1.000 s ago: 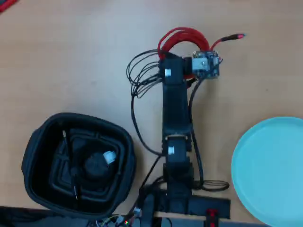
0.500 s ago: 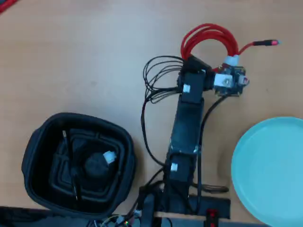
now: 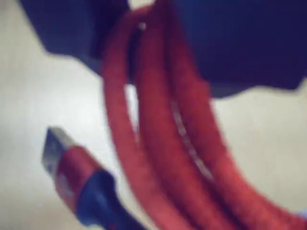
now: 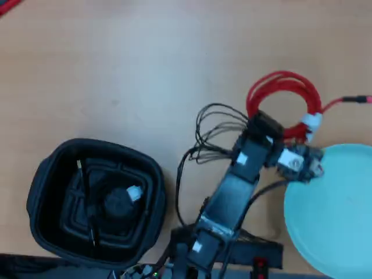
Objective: Put a black charging cable in a black bowl and put a red charging cable in a green bowl
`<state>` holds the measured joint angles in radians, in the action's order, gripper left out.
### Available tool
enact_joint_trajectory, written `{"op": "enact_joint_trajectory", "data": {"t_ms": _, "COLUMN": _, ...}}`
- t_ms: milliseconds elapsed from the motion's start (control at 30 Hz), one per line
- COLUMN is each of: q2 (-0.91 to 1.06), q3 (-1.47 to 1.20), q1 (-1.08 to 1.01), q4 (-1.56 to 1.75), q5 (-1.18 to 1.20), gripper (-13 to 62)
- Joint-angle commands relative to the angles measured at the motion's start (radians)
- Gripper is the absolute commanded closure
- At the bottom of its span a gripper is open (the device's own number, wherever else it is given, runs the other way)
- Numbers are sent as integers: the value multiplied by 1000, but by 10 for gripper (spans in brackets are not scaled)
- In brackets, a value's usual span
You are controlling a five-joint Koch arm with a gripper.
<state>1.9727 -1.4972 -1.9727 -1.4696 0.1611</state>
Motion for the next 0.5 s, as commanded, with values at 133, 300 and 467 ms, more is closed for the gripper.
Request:
{"op": "enact_joint_trajectory", "data": {"t_ms": 133, "q2": 61, "q3": 21, "q1": -184, "q4": 135, "q5": -112, "gripper": 555}}
{"op": "enact_joint_trajectory", "data": {"t_ms": 300, "q2": 52, "q3": 20, "q1": -295, "q4": 213, "q5": -118, "gripper": 555}}
{"op": "enact_joint_trajectory", "data": {"t_ms": 467, "q2": 31, "q3": 18, "q1": -400, "q4": 321, "q5": -117, "gripper": 555}}
